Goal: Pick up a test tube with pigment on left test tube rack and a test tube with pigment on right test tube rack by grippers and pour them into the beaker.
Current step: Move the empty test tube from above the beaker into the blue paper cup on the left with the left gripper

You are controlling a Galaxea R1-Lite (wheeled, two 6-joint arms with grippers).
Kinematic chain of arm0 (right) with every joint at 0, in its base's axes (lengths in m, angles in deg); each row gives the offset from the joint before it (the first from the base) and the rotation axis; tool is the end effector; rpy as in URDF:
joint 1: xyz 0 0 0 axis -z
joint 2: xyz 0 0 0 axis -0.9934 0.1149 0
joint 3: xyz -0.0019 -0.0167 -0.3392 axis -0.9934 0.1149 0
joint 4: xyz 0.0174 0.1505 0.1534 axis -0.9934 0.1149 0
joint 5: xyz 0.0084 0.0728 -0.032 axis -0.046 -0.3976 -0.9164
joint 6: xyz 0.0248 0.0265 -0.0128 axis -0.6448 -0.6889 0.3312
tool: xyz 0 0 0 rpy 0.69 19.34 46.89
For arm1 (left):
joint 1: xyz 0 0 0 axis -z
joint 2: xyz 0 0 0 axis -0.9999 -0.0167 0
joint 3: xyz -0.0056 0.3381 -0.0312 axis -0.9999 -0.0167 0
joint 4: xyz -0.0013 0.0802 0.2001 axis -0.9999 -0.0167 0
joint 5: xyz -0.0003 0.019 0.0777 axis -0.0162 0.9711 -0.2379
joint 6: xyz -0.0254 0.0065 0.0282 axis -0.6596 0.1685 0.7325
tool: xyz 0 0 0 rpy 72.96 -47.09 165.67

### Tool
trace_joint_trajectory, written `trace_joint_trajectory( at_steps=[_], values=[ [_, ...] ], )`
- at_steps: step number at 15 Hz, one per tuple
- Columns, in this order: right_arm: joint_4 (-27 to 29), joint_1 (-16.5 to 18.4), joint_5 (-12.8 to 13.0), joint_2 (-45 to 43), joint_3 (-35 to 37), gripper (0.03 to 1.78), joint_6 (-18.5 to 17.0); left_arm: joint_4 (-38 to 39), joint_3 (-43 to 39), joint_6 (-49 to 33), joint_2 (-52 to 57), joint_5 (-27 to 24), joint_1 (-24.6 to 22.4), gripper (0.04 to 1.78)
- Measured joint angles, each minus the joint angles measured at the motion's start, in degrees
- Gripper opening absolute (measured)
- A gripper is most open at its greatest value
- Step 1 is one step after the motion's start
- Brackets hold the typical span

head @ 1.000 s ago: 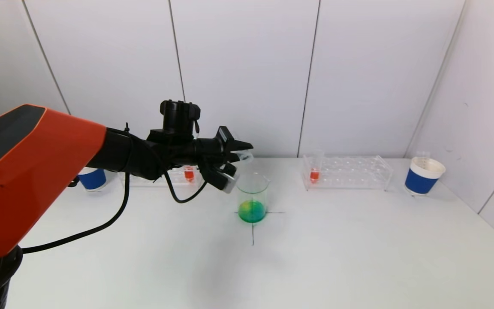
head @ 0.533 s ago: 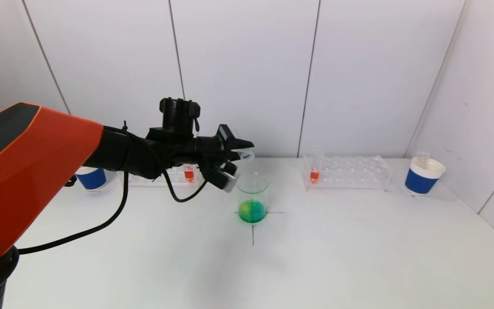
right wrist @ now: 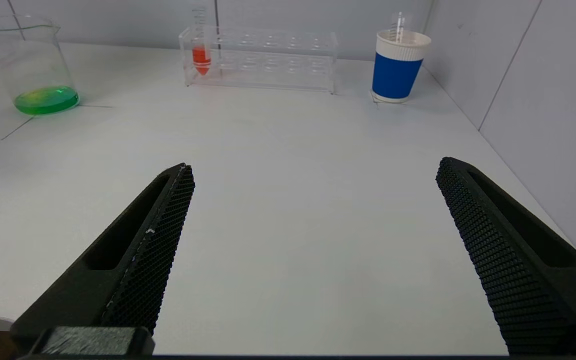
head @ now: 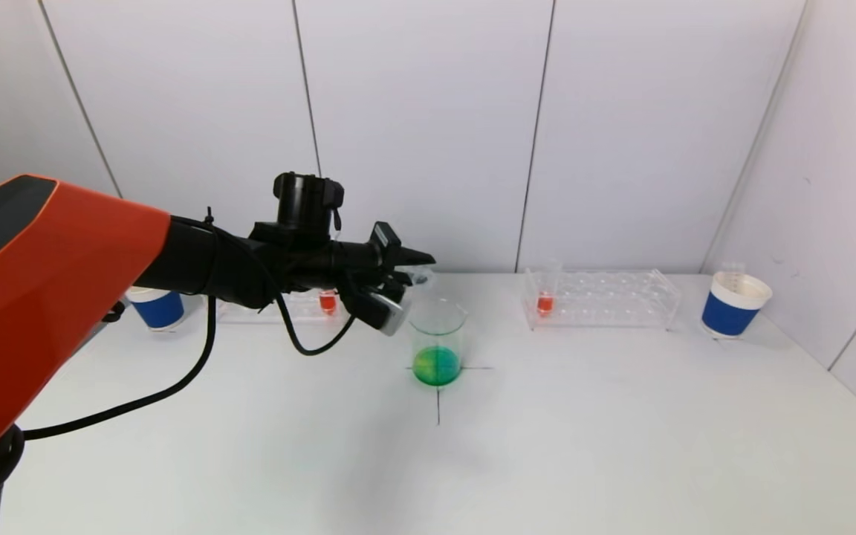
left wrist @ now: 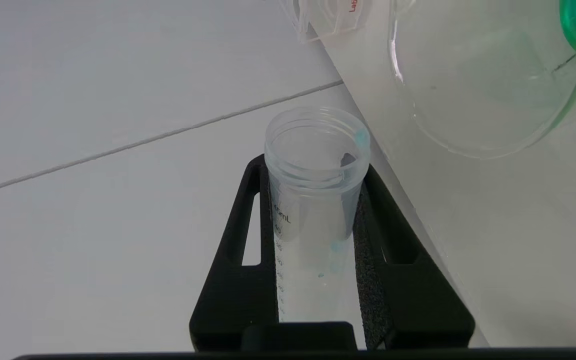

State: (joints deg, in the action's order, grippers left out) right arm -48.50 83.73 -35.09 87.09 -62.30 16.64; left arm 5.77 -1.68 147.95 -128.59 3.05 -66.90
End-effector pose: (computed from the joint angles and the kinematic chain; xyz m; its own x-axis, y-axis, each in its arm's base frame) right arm -0.0193 0.0008 0.0755 0.9999 0.0106 0.0021 -0.0105 0.9992 -0.0379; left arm 0.4489 -0.2082 0.1765 0.4506 -0.8480 -0.2790 0.0172 -0.3043 0.9524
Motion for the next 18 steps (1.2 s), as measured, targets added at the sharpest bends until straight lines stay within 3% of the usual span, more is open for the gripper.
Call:
trace_joint_trajectory(
  at_steps=[6,11,18],
  values=[
    [-0.02,0.00,0.00,0.00,0.00,1.76,0.00,8.29,-2.15,-15.02,0.24,-1.79,0.00,0.45],
    [-0.02,0.00,0.01,0.00,0.00,1.76,0.00,17.01,-2.29,-30.43,0.48,-0.10,0.15,0.45],
    [-0.02,0.00,0.00,0.00,0.00,1.76,0.00,16.79,1.10,-54.41,3.64,17.53,0.37,0.45]
  ],
)
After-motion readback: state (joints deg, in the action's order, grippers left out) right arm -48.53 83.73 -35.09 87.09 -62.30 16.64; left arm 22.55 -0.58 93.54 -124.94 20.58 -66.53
